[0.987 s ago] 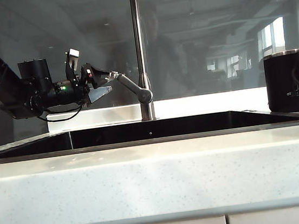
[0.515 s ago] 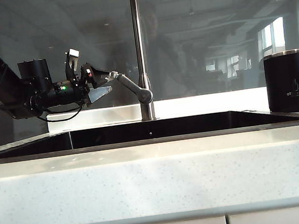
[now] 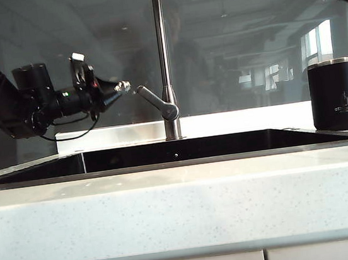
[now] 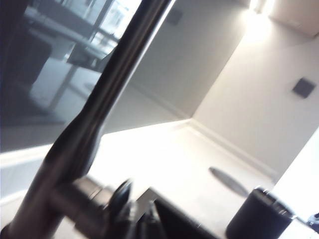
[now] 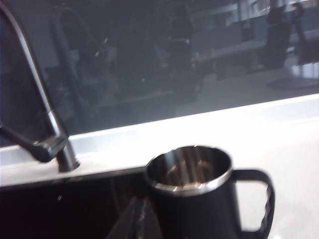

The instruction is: Pick up the mug next to the sink, go to the faucet to get some water, pour the water into the sink, and finally put the mug back to its place.

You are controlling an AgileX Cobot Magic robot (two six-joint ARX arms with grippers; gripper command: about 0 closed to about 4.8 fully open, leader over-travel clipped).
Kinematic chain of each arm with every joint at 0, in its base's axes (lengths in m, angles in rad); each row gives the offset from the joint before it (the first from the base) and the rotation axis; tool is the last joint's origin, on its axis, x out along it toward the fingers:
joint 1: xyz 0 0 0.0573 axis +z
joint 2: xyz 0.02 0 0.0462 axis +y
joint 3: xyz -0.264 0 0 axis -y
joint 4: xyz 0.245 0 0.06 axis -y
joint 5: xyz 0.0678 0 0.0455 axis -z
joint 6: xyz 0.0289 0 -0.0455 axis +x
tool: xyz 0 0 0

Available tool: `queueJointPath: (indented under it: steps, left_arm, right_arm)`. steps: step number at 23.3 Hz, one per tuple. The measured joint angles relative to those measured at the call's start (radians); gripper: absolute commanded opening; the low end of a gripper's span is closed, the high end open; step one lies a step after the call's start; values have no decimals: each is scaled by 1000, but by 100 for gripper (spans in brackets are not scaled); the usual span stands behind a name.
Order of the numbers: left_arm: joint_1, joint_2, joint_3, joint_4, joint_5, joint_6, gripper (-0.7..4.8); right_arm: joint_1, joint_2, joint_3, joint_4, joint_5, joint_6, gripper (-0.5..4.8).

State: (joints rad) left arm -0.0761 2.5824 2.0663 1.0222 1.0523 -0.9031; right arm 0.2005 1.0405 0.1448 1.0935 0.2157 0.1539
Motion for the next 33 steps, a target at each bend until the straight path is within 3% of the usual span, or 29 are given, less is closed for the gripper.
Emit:
queueJointPath:
  steps: [4, 9, 12, 17, 20, 24, 33]
  left_arm:
    - [16, -16, 0, 61, 0, -89, -1]
    - [27, -92, -6, 62, 18, -100, -1]
    - [28, -206, -83, 70, -14, -77, -1]
    - [34, -460, -330, -154, -137, 166, -2]
    - [23, -617, -452, -377, -231, 404, -2]
    - [-10, -820, -625, -536, -341, 665, -2]
    - [-47, -1212, -1060, -558, -527, 756, -2]
  right_arm:
    - [37, -192, -1, -222, 82, 0, -9]
    - [37, -433, 0, -445, 97, 0, -9]
    - [37, -634, -1, -629, 98, 0, -9]
    - [36, -872, -1, -941, 97, 0, -9]
    - [36, -942, -1, -1041, 97, 0, -9]
    - [36, -996, -2, -1117, 97, 0, -9]
    - [36, -999, -2, -1137, 97, 0, -8]
